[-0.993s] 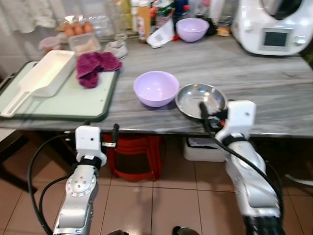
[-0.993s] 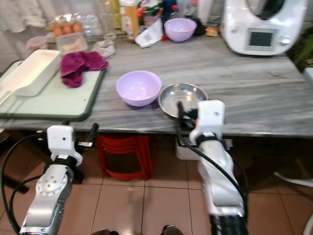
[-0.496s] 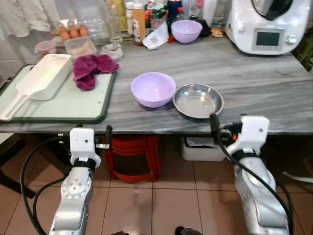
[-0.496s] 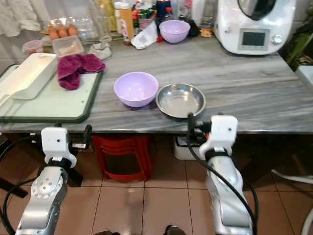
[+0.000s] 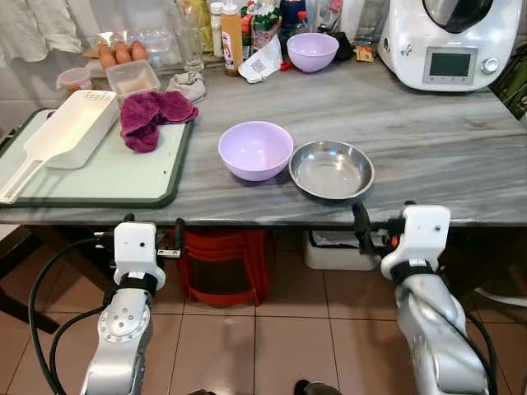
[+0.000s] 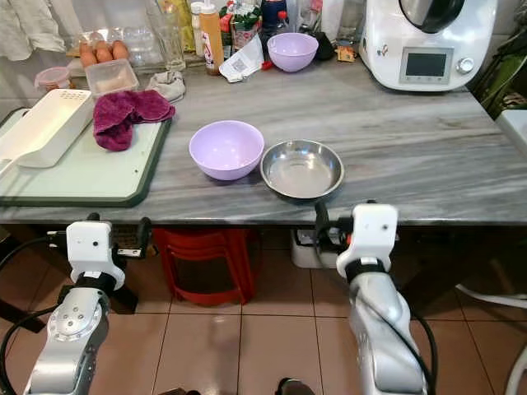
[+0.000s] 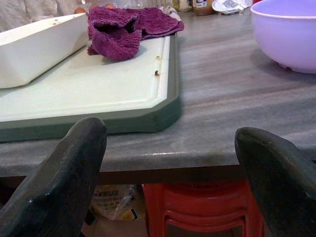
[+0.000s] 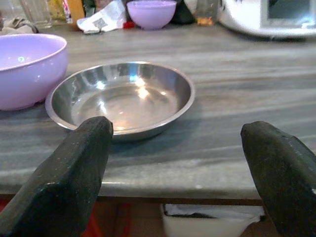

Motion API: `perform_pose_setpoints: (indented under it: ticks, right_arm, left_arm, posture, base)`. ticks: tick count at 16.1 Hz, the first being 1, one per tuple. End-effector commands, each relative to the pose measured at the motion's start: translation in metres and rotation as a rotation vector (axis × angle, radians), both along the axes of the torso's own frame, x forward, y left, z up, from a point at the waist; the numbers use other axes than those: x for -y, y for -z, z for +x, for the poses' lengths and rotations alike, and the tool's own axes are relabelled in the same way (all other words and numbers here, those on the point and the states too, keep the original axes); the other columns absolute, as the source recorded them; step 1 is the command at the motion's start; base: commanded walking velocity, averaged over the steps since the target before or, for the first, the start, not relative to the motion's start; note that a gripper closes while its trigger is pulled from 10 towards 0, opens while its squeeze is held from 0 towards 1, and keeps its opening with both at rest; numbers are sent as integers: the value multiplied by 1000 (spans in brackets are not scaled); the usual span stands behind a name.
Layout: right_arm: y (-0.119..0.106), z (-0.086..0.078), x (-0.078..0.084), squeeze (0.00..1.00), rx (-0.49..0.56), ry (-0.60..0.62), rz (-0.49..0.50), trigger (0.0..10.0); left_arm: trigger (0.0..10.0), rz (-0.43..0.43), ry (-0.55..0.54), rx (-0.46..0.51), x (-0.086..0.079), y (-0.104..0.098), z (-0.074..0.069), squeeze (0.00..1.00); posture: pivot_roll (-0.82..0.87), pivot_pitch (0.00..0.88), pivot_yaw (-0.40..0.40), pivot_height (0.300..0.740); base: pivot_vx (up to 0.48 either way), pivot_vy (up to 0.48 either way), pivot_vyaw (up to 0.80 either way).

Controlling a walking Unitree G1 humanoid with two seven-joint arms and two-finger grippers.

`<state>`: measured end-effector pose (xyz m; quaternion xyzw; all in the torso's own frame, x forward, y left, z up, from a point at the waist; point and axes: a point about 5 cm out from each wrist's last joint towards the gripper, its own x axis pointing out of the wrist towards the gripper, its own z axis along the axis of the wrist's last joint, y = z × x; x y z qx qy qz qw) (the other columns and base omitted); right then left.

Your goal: Setting the table

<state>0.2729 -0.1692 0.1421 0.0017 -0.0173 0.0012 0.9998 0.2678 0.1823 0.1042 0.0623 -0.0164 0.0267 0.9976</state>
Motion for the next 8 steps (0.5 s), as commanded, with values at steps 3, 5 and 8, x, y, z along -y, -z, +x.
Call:
perform_pose_setpoints:
  ticks: [3,5,8]
  right_arm:
    - [-7,6,3,0,25,2,4,10000]
    - [-7,6,2,0,19,-10,9,10000]
    - [-5,6,-2,0,12,-31,15,10000]
  left_arm:
    - [10000,12,-12,-3,0,-3,2,0]
    - [10000,17,-13,-9,0,-2,2,0]
    - [10000,16,-13,-18,1,0,2,0]
  posture:
    - [-139,135,35,740]
    - [-139,138,30,740]
    - [-143,137,30,740]
  base:
    - [0,0,0]
    - [0,0,0]
    - [0,0,0]
